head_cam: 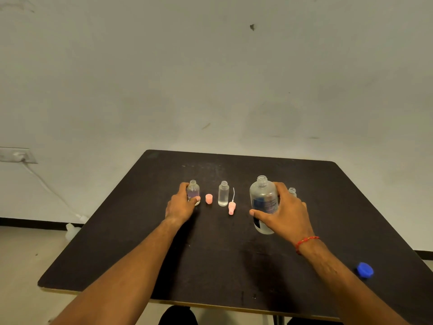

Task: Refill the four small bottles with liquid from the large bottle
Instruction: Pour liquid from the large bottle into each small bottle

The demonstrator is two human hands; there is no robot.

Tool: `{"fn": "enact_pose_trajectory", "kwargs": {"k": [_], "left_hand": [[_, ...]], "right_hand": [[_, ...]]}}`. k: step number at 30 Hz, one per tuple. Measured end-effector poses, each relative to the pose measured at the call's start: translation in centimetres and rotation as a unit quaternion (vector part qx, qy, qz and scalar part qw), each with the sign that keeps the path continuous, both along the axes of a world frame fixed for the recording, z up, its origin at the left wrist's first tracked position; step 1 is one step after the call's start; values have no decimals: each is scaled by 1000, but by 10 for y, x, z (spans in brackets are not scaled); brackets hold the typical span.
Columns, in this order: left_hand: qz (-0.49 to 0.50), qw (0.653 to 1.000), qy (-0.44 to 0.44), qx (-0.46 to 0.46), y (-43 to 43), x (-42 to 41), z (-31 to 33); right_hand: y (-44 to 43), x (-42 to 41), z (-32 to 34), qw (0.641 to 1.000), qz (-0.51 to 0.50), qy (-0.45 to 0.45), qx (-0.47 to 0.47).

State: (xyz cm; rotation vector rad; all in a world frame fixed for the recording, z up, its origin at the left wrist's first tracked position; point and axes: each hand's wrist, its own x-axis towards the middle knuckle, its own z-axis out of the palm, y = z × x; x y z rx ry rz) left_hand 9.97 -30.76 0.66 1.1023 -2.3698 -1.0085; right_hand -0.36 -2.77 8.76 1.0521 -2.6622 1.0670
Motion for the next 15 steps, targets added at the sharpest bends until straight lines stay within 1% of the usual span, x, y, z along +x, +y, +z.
{"fn": "enact_pose_trajectory", "kwargs": {"k": [5, 9, 15], "left_hand": [[5, 999, 35, 24, 3, 6, 0], [18, 998, 50, 25, 8, 13, 1], [62, 994, 76, -47, 22, 27, 13]], "right_hand": [[1, 0, 0, 1000, 3, -3, -5], [1, 1, 1, 1000, 1, -6, -4], [5, 7, 4, 1000, -3, -4, -9]]}}
